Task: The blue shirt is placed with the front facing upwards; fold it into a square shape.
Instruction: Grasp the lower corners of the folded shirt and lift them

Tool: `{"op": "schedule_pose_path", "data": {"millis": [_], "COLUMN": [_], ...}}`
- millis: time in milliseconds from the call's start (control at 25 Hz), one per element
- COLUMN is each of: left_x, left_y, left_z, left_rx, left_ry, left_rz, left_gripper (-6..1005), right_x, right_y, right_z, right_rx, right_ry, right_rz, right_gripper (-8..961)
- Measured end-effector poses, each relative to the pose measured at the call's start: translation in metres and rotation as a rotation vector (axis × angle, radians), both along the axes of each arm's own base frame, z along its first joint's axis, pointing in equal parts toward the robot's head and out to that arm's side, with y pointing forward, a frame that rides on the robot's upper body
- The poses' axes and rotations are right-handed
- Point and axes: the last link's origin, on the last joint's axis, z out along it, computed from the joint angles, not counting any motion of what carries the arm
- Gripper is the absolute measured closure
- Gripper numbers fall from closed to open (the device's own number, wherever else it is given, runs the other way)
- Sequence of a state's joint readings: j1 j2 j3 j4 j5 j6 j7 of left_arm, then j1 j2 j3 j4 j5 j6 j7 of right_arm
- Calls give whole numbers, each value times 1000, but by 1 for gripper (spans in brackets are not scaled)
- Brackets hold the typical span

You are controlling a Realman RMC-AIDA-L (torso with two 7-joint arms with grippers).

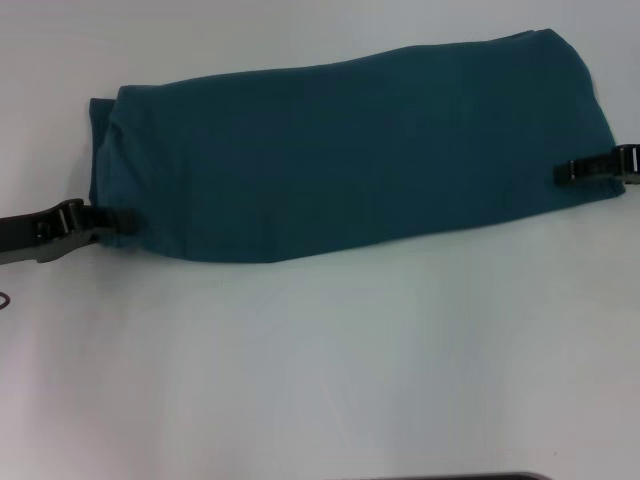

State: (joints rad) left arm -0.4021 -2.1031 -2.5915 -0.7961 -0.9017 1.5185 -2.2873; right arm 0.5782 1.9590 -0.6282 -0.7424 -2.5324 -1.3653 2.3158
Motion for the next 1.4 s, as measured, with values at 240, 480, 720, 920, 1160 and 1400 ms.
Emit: {"op": "schedule_pose_path", "data": {"millis": [240, 480, 720, 920, 1160, 1400], "left_x": [1, 1, 2, 3, 3, 4], "left_y": [1, 1, 2, 0, -1, -1], "left_z": [0, 0, 2, 7, 13, 11], "left_rx": [-1, 0, 0, -6, -13, -28], "left_ry": [1, 1, 2, 4, 9, 18], "left_rz": [-3, -3, -6, -7, -7, -10], "left_gripper": [983, 983, 982, 982, 982, 983], "right_x": [0, -1, -3, -9, -11, -8], "right_y": [-1, 0, -1, -4, -6, -8], "right_z": [3, 3, 7, 18, 27, 24], "right_rx": [6, 1, -12, -19, -27, -60], "right_ry": [10, 7, 16, 22, 15, -3], "right_rz": [-7, 1, 5, 29, 34, 26], "right_gripper": [139, 142, 329, 442, 555, 822]}}
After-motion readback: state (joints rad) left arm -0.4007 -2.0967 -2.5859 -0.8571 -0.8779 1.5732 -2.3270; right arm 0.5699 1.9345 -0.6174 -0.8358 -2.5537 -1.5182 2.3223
